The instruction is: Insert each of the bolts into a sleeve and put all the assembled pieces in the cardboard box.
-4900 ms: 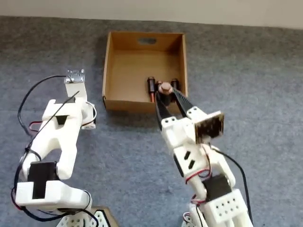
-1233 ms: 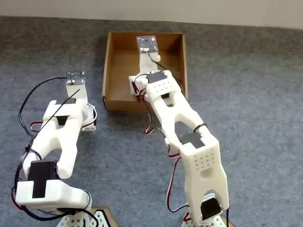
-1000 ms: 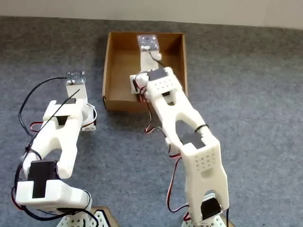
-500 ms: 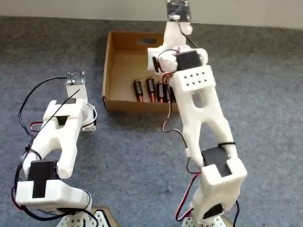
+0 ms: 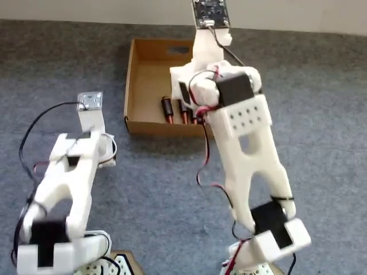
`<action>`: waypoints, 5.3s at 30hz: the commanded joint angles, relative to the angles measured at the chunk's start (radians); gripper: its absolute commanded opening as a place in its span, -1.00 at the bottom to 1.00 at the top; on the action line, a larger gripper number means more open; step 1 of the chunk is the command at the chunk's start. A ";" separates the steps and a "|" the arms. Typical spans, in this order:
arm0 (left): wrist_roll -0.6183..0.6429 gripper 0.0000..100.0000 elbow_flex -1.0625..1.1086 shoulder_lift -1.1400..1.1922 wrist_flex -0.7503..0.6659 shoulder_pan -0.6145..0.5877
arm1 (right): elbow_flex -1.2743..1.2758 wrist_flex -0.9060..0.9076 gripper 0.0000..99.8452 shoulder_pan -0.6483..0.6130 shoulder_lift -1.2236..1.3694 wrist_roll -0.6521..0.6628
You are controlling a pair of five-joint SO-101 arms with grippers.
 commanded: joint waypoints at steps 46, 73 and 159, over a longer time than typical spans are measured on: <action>-0.155 -0.98 0.722 -0.825 -0.647 0.165 | 2.307 -0.671 -0.98 0.039 -1.770 0.014; 0.252 -0.98 0.601 -0.825 0.195 -0.051 | 2.308 -0.460 -0.98 0.039 -1.759 0.012; 0.256 -0.98 0.771 -1.518 0.594 0.087 | 2.307 -0.460 -0.98 0.352 -1.778 0.012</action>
